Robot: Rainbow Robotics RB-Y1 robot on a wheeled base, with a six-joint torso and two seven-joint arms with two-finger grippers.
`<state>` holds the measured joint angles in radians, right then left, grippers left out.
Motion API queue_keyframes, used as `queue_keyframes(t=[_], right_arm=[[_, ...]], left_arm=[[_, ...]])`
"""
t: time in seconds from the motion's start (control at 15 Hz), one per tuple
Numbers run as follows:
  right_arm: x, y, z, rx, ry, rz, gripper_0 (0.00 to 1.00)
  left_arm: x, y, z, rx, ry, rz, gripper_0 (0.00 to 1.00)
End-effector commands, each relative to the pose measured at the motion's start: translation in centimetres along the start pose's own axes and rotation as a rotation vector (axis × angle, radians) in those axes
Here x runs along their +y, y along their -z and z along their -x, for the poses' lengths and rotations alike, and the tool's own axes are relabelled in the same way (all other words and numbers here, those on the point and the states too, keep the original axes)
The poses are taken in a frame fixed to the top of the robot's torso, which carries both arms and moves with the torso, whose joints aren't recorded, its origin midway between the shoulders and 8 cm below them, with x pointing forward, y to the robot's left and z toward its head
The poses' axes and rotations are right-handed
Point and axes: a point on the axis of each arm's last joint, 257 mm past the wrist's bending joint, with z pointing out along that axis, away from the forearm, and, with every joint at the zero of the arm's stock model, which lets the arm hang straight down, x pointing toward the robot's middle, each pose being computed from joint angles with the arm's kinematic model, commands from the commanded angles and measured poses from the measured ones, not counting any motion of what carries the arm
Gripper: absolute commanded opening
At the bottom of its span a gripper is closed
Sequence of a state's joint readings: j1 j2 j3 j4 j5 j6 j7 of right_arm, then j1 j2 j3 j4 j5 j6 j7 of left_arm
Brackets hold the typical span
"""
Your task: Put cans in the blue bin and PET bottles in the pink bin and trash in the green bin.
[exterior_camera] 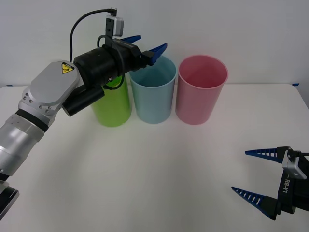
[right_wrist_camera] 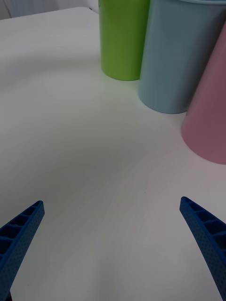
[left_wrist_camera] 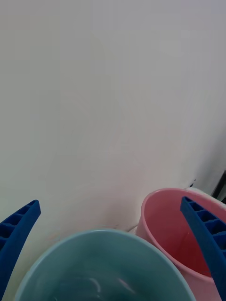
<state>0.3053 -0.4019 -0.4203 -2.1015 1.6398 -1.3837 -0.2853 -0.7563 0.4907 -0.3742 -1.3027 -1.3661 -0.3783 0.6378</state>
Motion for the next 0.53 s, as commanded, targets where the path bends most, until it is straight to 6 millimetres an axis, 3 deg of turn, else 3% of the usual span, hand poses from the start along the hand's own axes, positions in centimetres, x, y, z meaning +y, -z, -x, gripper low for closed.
queue_keyframes(t=[0.07,0.53], right_arm=[[0.0,0.0,0.0,0.000,0.000,0.000,1.00],[0.0,0.0,0.0,0.000,0.000,0.000,1.00]], left_arm=[[0.0,0.4,3.4,-0.063,-0.045,0.003,1.00],[0.4,3.3,9.6,-0.153,-0.031,-0.031,1.00]])
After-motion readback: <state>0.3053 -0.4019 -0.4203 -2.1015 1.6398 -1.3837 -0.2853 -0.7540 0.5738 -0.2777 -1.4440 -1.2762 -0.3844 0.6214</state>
